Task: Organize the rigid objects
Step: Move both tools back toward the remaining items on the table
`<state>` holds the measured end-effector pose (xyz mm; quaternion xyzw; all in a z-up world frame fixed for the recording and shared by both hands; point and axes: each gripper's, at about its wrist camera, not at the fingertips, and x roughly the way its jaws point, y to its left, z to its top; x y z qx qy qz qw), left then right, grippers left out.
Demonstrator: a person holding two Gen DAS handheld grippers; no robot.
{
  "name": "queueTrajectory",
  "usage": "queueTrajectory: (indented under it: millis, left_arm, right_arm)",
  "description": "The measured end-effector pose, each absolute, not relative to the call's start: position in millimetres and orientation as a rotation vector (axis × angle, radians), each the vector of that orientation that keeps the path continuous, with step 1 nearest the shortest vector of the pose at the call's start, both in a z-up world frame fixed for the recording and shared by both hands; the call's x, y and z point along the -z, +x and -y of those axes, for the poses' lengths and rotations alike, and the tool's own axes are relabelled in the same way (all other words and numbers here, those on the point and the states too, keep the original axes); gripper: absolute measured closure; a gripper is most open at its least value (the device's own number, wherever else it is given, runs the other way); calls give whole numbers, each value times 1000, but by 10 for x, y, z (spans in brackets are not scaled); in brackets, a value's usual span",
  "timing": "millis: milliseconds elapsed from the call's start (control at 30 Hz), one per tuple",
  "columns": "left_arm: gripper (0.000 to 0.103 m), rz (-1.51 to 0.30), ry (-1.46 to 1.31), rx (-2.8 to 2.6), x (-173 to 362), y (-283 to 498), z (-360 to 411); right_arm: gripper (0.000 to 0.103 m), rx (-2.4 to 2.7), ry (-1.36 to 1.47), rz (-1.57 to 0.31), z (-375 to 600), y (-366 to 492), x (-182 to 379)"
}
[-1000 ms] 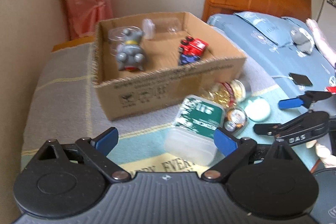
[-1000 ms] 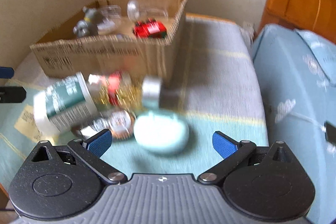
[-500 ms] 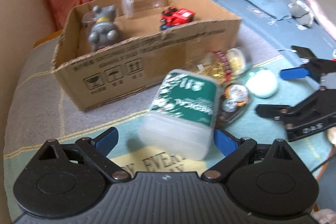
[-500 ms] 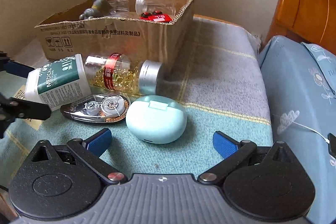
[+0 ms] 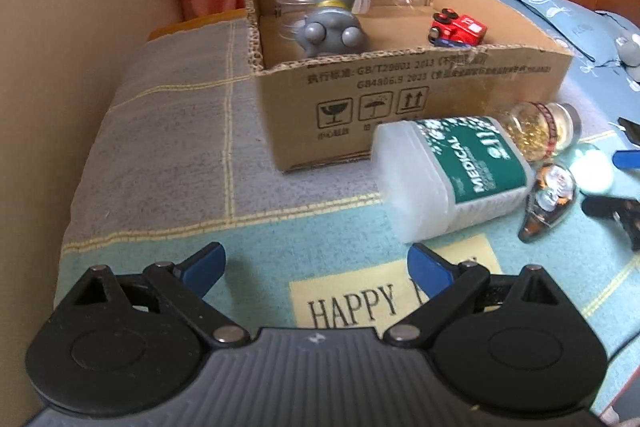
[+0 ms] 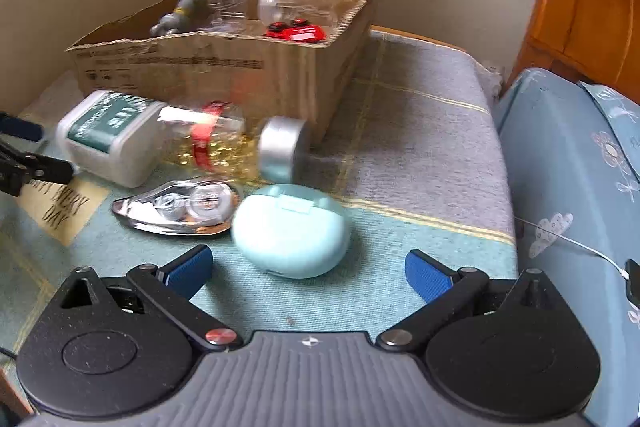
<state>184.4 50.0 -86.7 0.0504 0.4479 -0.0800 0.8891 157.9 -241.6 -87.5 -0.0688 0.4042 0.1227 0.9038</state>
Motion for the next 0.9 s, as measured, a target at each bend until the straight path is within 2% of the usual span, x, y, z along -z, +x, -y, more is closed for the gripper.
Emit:
queueTrajectory:
  millis: [533,900]
  left_arm:
    - [3,-903,79,318,769,2004,139]
    - [3,-902,87,264,830,2137,146]
  right_arm:
    - [0,-182,-99,-787,2466,1536,917]
    - [0,-197,-112,-777,2393,1600,919]
